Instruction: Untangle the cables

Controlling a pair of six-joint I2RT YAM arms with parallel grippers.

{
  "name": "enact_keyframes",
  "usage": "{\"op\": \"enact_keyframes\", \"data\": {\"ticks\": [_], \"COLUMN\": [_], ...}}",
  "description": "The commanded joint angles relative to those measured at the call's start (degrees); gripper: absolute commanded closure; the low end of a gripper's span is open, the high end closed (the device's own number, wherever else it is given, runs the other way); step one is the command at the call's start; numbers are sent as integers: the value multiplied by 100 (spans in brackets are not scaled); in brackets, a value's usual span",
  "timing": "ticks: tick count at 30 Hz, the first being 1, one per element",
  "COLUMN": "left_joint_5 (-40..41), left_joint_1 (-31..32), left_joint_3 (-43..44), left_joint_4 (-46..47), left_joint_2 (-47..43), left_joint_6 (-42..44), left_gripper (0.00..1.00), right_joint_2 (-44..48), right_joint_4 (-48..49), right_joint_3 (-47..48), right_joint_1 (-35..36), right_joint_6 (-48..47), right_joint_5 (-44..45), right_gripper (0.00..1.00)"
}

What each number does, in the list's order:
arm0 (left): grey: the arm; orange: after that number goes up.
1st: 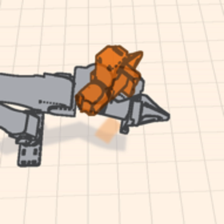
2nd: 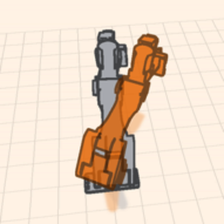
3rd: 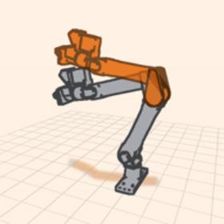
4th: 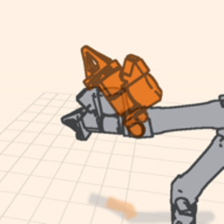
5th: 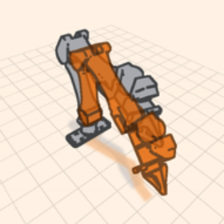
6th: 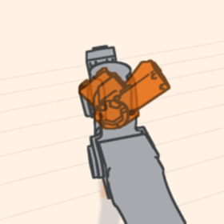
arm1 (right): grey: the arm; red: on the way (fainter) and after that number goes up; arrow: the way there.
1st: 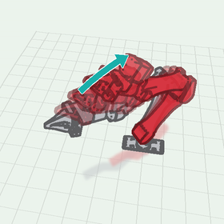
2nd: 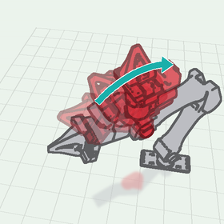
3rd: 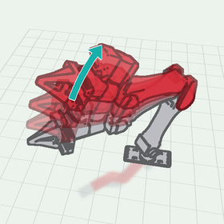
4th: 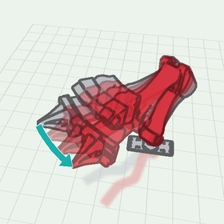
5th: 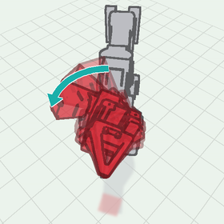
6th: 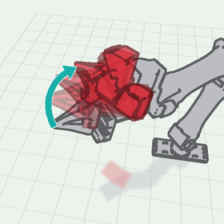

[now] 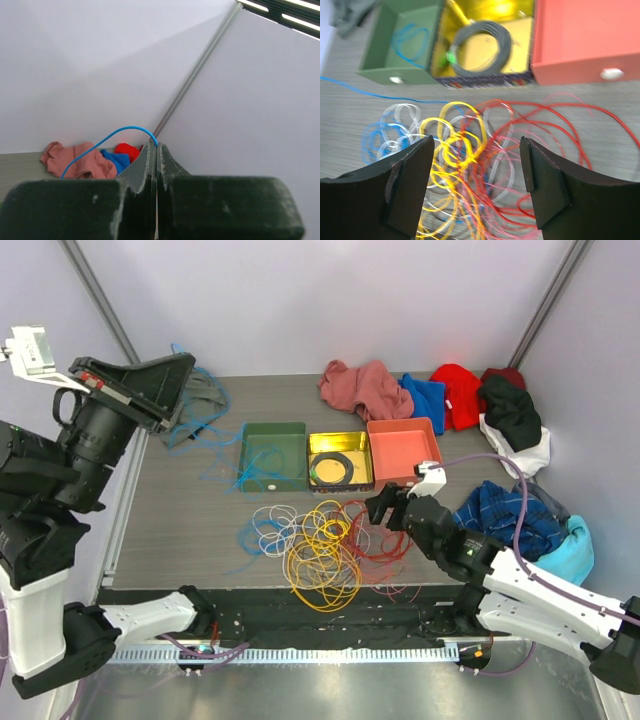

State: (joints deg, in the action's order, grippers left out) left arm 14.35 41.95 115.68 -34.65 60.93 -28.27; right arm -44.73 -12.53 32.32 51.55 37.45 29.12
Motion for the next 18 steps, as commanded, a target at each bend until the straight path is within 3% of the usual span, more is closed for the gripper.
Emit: {"op": "enact_keyframes", "data": {"ticks": [1,5,8,18], "left_joint_5": [-1012,-1092,-1013,-1031], "left_joint_1": [-12,-12,-12,-12], "left_joint_3": [43,-45,-186,-476], "left_joint_4": [-322,-410,-411,-367], "left_joint_2": [472,482,420,402], "left_joint_6": [-55,-134,-126,-196], "left_gripper": [100,100,100,100], "right_joint_2": [105,-395,-764,-1784], "right_joint_4": [1217,1412,1482,2561], "right_joint_3": [318,1240,1943,2147], "right_joint_1": [4,13,92,425], "right_joint_6": [-281,-756,-976,-819], "right_joint_5": [-476,-1739,-2094,-2666], "right_gripper": [24,23,21,0]}}
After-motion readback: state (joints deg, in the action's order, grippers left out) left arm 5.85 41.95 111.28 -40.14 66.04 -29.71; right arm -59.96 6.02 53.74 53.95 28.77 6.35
